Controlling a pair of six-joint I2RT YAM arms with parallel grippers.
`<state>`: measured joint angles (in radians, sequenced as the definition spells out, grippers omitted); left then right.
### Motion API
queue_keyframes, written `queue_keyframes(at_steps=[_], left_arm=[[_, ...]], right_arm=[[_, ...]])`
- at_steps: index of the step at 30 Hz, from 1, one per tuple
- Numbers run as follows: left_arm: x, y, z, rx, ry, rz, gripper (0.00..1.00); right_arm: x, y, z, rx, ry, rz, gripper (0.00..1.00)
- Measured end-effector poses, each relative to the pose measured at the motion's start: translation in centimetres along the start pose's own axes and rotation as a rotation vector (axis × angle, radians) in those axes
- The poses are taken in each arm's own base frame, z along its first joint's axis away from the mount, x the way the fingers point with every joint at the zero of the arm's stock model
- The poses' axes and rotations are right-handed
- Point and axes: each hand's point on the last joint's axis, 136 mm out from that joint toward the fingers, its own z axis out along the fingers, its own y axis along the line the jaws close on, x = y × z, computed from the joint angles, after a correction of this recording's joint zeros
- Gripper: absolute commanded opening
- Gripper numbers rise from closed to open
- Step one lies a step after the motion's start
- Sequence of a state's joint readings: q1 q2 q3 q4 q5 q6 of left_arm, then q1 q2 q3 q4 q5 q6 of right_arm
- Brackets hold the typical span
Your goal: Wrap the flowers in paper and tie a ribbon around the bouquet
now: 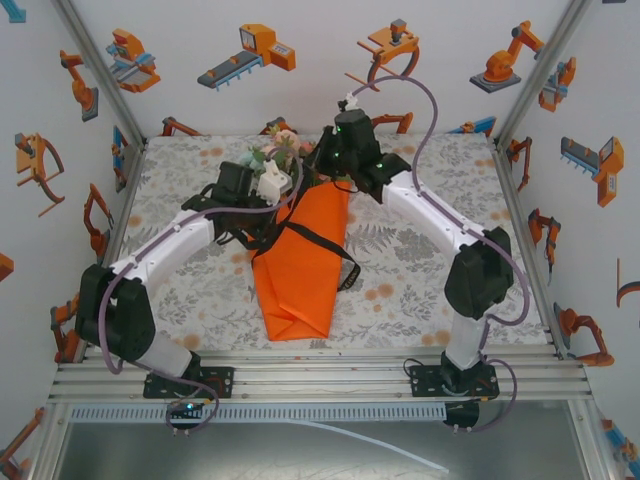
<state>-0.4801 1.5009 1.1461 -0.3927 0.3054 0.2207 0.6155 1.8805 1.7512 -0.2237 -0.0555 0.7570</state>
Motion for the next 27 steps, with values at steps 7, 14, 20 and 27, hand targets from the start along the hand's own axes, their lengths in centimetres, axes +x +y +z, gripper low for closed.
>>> queue_keyframes(at_steps=[7, 14, 20, 27], left_arm=[[-3.0, -0.7, -2.7, -0.002, -0.135, 0.029, 0.00], [-3.1, -0.6, -2.3, 0.003, -0.140, 0.026, 0.00], [-2.7, -0.5, -1.6, 0.009, -0.123, 0.015, 0.00], [-2.7, -0.5, -1.6, 0.006, -0.124, 0.016, 0.01]], right_arm=[[6.2, -5.1, 4.2, 0.101, 0.183, -0.071, 0.49], [7.5, -6.7, 1.0, 0.088, 0.230, -0.369, 0.50], [6.5, -6.9, 0.1, -0.014, 0.213, -0.709, 0.48], [9.6, -8.4, 1.2, -0.100, 0.330, -0.777, 0.47]])
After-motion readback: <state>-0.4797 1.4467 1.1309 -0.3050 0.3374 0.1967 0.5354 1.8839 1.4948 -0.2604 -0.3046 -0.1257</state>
